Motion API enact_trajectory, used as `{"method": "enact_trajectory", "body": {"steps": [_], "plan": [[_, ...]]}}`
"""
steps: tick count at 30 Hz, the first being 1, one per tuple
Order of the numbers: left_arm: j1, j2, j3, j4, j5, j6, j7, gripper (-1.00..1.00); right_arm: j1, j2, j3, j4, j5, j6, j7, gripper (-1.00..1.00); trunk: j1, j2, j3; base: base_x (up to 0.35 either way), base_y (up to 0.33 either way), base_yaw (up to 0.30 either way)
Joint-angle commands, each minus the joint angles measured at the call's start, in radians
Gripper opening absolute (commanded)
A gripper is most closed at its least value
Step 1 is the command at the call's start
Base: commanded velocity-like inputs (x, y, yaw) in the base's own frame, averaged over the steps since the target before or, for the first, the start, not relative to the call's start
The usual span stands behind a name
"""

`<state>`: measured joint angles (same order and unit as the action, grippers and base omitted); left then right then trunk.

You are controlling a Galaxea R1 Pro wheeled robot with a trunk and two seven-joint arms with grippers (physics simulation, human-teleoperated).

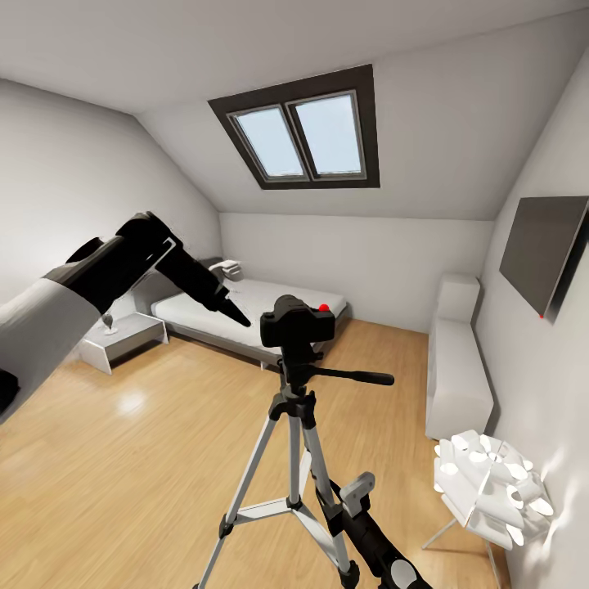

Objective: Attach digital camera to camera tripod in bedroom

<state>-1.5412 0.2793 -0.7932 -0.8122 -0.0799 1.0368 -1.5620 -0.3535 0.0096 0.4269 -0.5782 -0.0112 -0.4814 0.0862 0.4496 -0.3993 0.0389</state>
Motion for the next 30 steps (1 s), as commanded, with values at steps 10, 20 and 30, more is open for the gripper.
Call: {"method": "enact_trajectory", "body": {"steps": [10, 20, 30], "plan": [[0.000, 0.103, 0.004, -0.004, -0.005, 0.010, -0.009, 1.00, -0.001, 0.000, 0.003, 0.003, -0.016, -0.002, 0.001, -1.00, 0.000, -0.001, 0.000, 0.000, 0.000, 0.000], [0.003, 0.195, 0.002, 0.010, -0.004, 0.010, -0.009, 1.00, -0.001, 0.000, 0.001, 0.003, -0.016, -0.002, 0.001, -1.00, 0.000, -0.001, 0.000, 0.000, 0.000, 0.000], [0.027, 0.193, 0.001, 0.279, -0.006, 0.010, 0.097, 1.00, -0.001, 0.000, 0.001, 0.003, -0.016, -0.002, 0.001, -1.00, 0.000, -0.001, 0.000, 0.000, 0.000, 0.000]]}}
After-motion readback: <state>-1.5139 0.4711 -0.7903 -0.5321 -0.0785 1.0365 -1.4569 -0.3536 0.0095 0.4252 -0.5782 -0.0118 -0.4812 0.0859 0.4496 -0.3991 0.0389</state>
